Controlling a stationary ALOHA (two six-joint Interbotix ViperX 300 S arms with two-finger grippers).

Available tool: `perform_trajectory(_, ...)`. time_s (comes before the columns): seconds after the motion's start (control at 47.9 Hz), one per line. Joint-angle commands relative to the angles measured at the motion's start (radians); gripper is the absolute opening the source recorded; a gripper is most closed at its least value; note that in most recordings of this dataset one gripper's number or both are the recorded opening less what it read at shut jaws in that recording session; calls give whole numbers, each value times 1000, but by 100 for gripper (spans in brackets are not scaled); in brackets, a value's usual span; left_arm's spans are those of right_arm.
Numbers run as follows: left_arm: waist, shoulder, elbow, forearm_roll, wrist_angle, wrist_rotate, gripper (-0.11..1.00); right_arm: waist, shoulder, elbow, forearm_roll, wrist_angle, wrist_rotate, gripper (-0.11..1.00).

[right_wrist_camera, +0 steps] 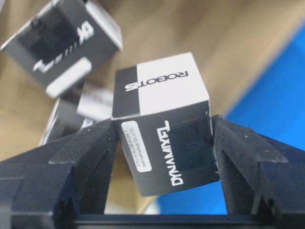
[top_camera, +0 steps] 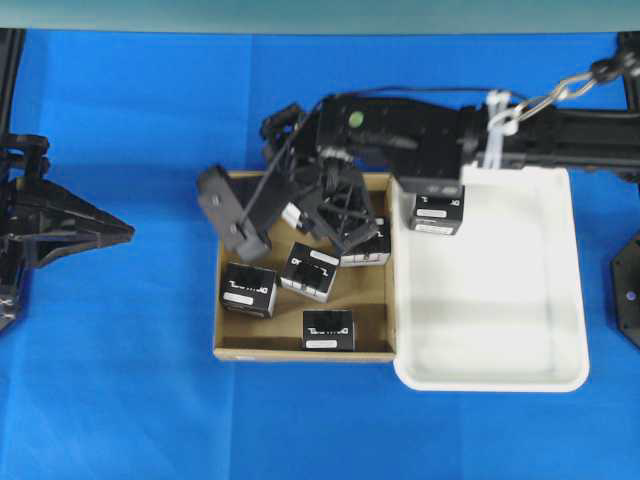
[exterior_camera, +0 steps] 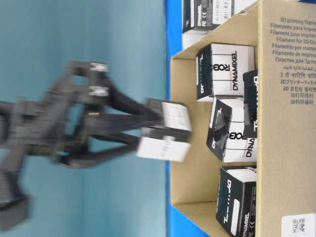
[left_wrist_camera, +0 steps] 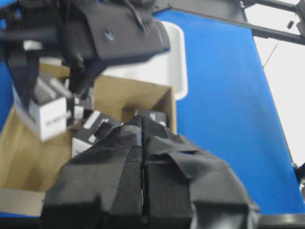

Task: Pick a box that is randomly placed inside the cardboard box.
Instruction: 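Carry the held box right and lower it into the white tray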

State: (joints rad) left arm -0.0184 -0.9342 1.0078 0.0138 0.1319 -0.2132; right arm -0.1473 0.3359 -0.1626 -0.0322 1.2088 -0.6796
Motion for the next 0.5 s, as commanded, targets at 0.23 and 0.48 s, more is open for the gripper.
perform_trajectory(0.23, 3, 8, -23, 3, -8, 0, -6, -23, -212, 11, 20, 115, 230, 63)
perform_trajectory(0.48, 3, 6, -23, 3, -8, 0, -6, -38, -399, 207, 21, 156, 327, 63)
